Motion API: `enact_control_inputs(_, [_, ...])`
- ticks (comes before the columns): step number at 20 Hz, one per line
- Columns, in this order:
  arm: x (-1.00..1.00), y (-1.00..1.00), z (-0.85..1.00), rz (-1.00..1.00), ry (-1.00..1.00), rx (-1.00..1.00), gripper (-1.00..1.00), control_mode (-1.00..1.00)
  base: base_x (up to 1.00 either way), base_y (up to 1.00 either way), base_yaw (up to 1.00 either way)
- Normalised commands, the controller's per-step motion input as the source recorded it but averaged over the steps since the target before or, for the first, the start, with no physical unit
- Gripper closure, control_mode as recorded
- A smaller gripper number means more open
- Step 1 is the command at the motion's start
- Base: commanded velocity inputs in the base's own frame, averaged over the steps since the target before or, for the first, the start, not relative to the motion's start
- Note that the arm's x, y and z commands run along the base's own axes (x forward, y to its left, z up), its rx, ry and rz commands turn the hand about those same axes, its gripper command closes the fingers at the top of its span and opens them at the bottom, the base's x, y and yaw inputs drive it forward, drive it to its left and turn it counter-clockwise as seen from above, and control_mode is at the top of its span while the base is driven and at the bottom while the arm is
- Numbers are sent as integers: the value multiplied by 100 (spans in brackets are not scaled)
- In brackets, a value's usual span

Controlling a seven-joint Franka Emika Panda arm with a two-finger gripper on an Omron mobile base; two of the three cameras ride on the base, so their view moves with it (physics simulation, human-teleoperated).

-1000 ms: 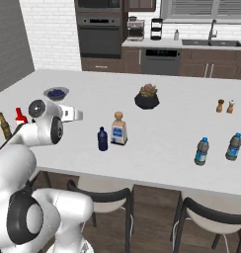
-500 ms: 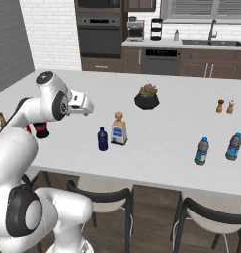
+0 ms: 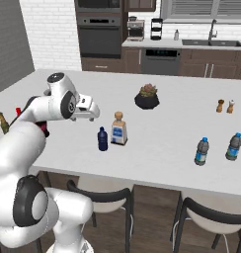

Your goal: Move the plastic bottles in the middle to the plastics group, and the glass bottles in the middle to the glass group.

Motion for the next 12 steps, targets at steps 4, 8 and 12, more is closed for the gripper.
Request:
enact_control_inputs(4, [0, -62, -8, 0, 0, 11, -100, -100, 0, 0, 0])
enact_control_inputs(8, [0, -18, -6, 0, 0, 9, -100, -100, 0, 0, 0])
enact_control_inputs(12, [7, 0, -18, 8, 0, 6, -100, -100, 0, 0, 0])
